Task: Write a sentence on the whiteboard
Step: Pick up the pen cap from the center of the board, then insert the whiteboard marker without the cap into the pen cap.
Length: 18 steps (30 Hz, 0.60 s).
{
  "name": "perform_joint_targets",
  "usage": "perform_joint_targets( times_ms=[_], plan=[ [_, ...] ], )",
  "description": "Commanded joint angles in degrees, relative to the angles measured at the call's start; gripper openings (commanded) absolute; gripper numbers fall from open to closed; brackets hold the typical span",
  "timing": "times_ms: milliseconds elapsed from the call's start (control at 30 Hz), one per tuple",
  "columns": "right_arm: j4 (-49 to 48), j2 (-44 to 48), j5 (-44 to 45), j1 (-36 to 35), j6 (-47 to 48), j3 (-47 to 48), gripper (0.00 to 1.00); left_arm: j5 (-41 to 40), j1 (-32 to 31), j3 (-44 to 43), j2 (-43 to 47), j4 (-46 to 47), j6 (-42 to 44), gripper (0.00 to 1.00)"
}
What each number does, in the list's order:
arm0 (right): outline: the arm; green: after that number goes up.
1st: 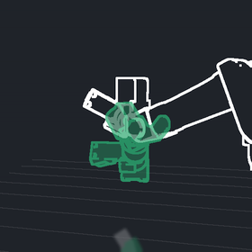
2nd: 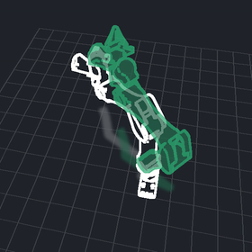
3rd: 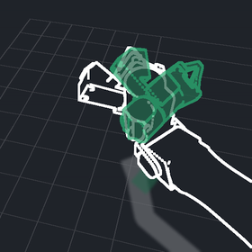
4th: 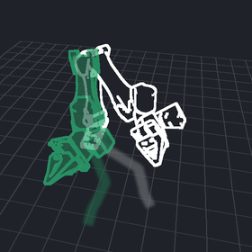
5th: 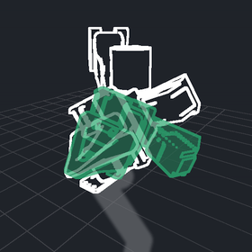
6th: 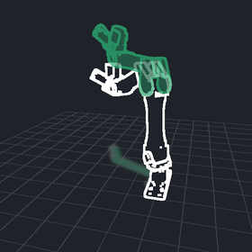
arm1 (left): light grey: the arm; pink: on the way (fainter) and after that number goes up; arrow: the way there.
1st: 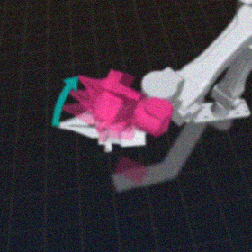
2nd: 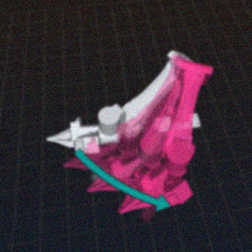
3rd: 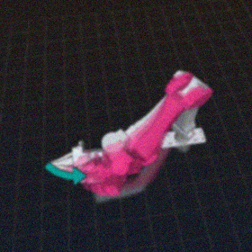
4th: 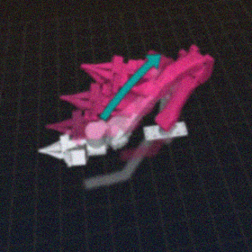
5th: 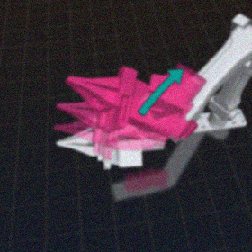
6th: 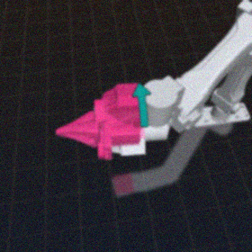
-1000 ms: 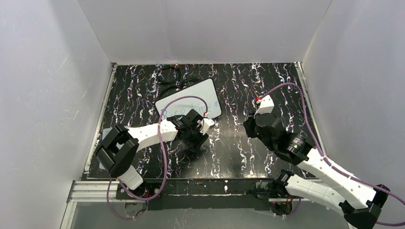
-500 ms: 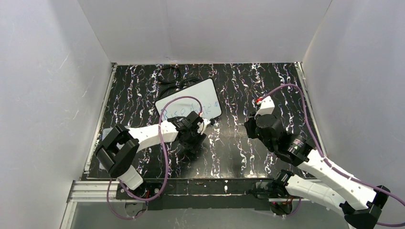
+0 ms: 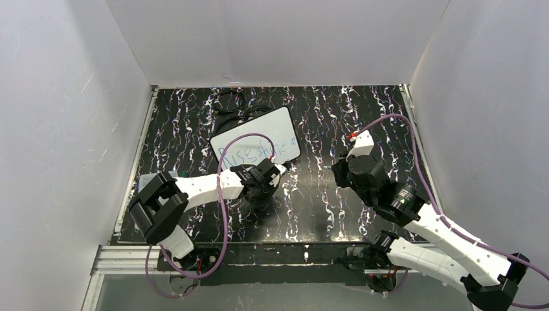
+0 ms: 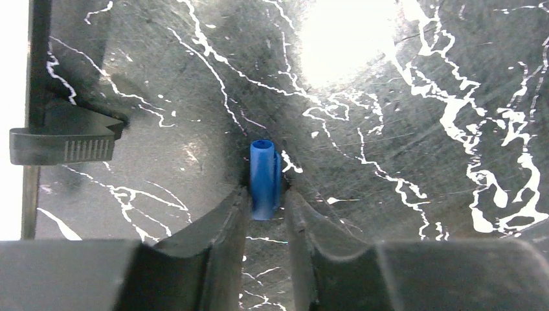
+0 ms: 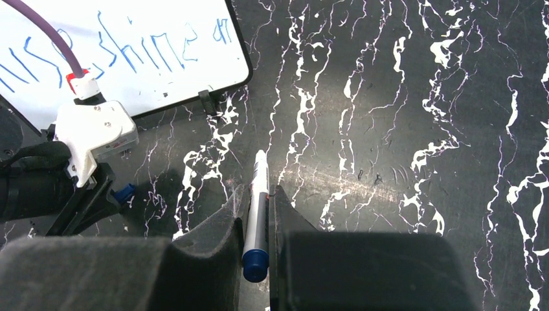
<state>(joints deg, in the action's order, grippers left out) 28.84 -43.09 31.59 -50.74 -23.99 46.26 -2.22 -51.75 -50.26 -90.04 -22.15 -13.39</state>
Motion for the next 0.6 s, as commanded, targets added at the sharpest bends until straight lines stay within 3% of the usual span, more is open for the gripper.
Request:
perform_joint_targets(
  times_ms=[0,133,267,433,567],
  plan=[
    [-2.64,0.78,1.23,0.11,-0.17,-0.02,0.01,-2.48,-0.47,1.68,-0.07,-2.81,-2.23,0.18],
    [-2.82,0.07,-2.11,0.13,-0.38,0.06,0.01,-1.51,-0.72,3.26,1.54,-1.65,-2.62,0.0],
    [-5.02,-1.9,-10.09,0.12,-0.97,-0.34,0.01,-1.94,-0.86,7.33,11.23,5.17,-0.91,0.0],
    [-11.01,-4.83,-23.53,1.84,-3.54,-1.93,0.01,4.86,-1.41,15.14,27.49,17.99,2.46,0.0],
    [-18.32,-5.54,-43.21,9.46,-7.19,-4.46,0.01,11.93,-2.09,15.36,33.4,19.06,5.88,0.0]
  ],
)
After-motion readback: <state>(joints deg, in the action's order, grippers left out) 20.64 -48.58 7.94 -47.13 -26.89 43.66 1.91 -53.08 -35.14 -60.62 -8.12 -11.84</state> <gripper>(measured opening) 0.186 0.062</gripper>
